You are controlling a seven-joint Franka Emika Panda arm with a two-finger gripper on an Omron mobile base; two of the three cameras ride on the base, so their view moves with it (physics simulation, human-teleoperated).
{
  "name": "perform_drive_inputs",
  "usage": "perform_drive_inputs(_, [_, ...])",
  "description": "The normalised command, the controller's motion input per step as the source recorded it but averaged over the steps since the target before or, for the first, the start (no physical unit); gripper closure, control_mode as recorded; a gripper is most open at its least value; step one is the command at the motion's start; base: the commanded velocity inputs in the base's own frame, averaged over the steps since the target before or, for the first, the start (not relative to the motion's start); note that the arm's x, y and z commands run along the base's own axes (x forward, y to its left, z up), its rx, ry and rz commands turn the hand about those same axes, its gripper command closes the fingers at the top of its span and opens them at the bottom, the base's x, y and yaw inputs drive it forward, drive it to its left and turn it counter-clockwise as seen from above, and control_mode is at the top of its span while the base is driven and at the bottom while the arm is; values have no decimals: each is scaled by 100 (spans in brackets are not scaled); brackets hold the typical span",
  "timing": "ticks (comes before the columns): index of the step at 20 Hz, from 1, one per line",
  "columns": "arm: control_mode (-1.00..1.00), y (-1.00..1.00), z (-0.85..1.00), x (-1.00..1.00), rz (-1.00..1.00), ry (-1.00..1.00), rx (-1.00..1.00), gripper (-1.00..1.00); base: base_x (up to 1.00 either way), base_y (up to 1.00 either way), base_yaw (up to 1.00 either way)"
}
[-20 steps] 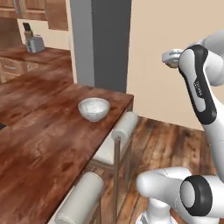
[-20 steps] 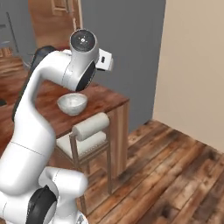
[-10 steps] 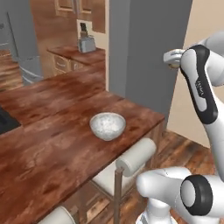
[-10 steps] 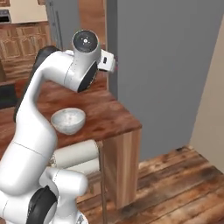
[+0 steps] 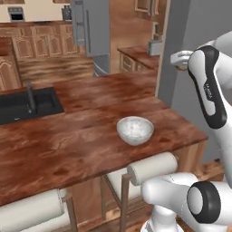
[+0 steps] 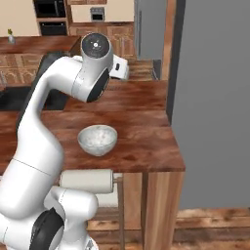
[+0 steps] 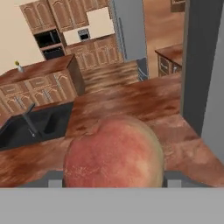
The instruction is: Retrieve the peach and mango from the fridge and place them into the bowl on the dining table.
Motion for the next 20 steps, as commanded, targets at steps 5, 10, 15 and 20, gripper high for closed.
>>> perform_drive_inputs(5, [100,0,0,0,0,0,0,100,100,0,62])
perform_drive_inputs(10, [100,0,0,0,0,0,0,100,100,0,60])
perform_drive_inputs(15, [-100,0,-11,10,5,3,0,100,64,0,37])
perform_drive_inputs(20, [-100,0,-66,47,4,16,0,100,0,0,0])
